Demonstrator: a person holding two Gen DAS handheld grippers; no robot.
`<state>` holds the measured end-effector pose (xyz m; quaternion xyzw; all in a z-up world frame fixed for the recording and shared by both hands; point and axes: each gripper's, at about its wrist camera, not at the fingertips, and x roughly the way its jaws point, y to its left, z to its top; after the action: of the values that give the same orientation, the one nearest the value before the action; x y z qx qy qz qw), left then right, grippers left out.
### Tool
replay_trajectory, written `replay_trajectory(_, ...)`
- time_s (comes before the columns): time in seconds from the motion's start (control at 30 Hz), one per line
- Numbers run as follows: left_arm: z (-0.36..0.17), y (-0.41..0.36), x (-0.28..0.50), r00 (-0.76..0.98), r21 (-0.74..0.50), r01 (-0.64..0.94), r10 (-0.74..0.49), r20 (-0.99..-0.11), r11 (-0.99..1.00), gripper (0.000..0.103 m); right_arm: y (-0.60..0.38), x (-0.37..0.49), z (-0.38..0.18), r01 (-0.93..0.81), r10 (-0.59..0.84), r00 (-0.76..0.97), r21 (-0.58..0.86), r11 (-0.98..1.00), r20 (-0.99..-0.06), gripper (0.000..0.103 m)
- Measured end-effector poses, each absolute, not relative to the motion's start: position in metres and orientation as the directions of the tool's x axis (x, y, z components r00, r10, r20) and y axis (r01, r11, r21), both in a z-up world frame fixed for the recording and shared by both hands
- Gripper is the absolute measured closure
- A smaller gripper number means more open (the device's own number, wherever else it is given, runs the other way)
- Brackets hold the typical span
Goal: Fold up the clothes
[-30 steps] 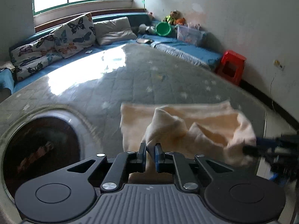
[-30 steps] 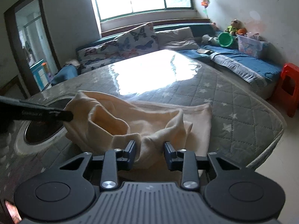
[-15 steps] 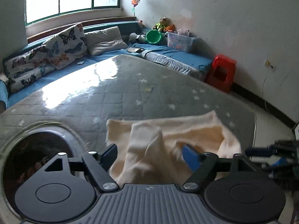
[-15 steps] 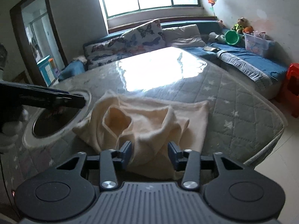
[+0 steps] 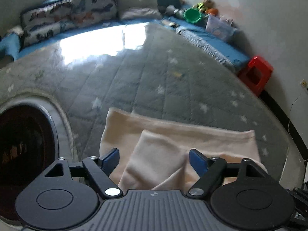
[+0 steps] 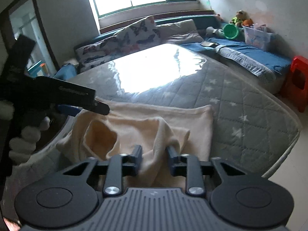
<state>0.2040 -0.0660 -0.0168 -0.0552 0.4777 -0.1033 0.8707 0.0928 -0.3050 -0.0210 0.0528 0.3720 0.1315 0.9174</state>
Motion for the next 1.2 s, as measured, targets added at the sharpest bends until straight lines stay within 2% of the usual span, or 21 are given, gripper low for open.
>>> replay_trajectory(0.03, -0.02, -0.063, 0.202, 0.509, -0.207, 0.129, -0.244, -0.826, 0.97, 0.059, -0.306, 0.09, -0.021, -0.206, 0.281, 0.689, 0.192, 0.96, -0.667, 0.085)
replay_trajectory(0.07, -0.022, -0.059, 0.198, 0.5, -0.215, 0.13, -0.251, -0.829, 0.968, 0.067, -0.307, 0.087, -0.021, -0.207, 0.281, 0.691, 0.191, 0.96, -0.666, 0.087)
replay_trajectory(0.17, -0.017, -0.045, 0.18, 0.502, -0.239, 0.161, -0.288, -0.815, 0.958, 0.077, -0.313, 0.075, -0.017, -0.213, 0.287, 0.697, 0.192, 0.958, -0.657, 0.092)
replay_trajectory(0.23, -0.01, -0.033, 0.163, 0.509, -0.251, 0.189, -0.313, -0.802, 0.949, 0.082, -0.316, 0.066, -0.014, -0.22, 0.291, 0.7, 0.192, 0.957, -0.652, 0.095)
replay_trajectory(0.43, 0.002, -0.007, 0.108, 0.523, -0.183, 0.268, -0.302, -0.797, 0.946, 0.091, -0.319, 0.045, -0.01, -0.253, 0.312, 0.695, 0.186, 0.949, -0.648, 0.097)
replay_trajectory(0.57, 0.0, 0.0, 0.091, 0.517, -0.154, 0.28, -0.284, -0.807, 0.947, 0.092, -0.318, 0.05, -0.003, -0.244, 0.304, 0.721, 0.182, 0.953, -0.623, 0.088)
replay_trajectory(0.6, 0.0, 0.0, 0.089, 0.516, -0.15, 0.283, -0.283, -0.809, 0.947, 0.091, -0.317, 0.053, -0.001, -0.244, 0.302, 0.726, 0.178, 0.953, -0.618, 0.075)
replay_trajectory(0.63, 0.0, 0.0, 0.09, 0.514, -0.151, 0.281, -0.282, -0.81, 0.948, 0.091, -0.316, 0.055, 0.0, -0.245, 0.299, 0.73, 0.173, 0.954, -0.615, 0.065)
replay_trajectory(0.67, 0.001, 0.0, 0.092, 0.514, -0.157, 0.276, -0.283, -0.81, 0.948, 0.09, -0.314, 0.058, 0.001, -0.245, 0.294, 0.735, 0.165, 0.955, -0.611, 0.049)
replay_trajectory(0.73, 0.005, -0.004, 0.098, 0.528, -0.163, 0.269, -0.287, -0.8, 0.949, 0.084, -0.311, 0.066, 0.001, -0.24, 0.276, 0.744, 0.143, 0.96, -0.609, 0.05)
replay_trajectory(0.83, 0.015, -0.011, 0.113, 0.563, -0.177, 0.246, -0.289, -0.774, 0.953, 0.058, -0.31, 0.079, -0.003, -0.228, 0.27, 0.744, 0.147, 0.962, -0.612, 0.053)
replay_trajectory(0.9, 0.022, -0.02, 0.128, 0.578, -0.194, 0.223, -0.289, -0.763, 0.955, 0.051, -0.31, 0.088, -0.009, -0.209, 0.263, 0.735, 0.159, 0.965, -0.626, 0.057)
replay_trajectory(0.97, 0.025, -0.032, 0.145, 0.584, -0.207, 0.193, -0.282, -0.761, 0.959, 0.038, -0.309, 0.095, -0.015, -0.194, 0.258, 0.723, 0.171, 0.966, -0.64, 0.06)
replay_trajectory(1.07, 0.026, -0.05, 0.169, 0.592, -0.192, 0.153, -0.246, -0.767, 0.969, 0.026, -0.308, 0.098, -0.024, -0.191, 0.259, 0.709, 0.175, 0.966, -0.656, 0.064)
replay_trajectory(1.2, 0.016, -0.072, 0.194, 0.576, -0.134, 0.102, -0.169, -0.8, 0.986, 0.02, -0.308, 0.098, -0.028, -0.192, 0.255, 0.705, 0.168, 0.967, -0.662, 0.071)
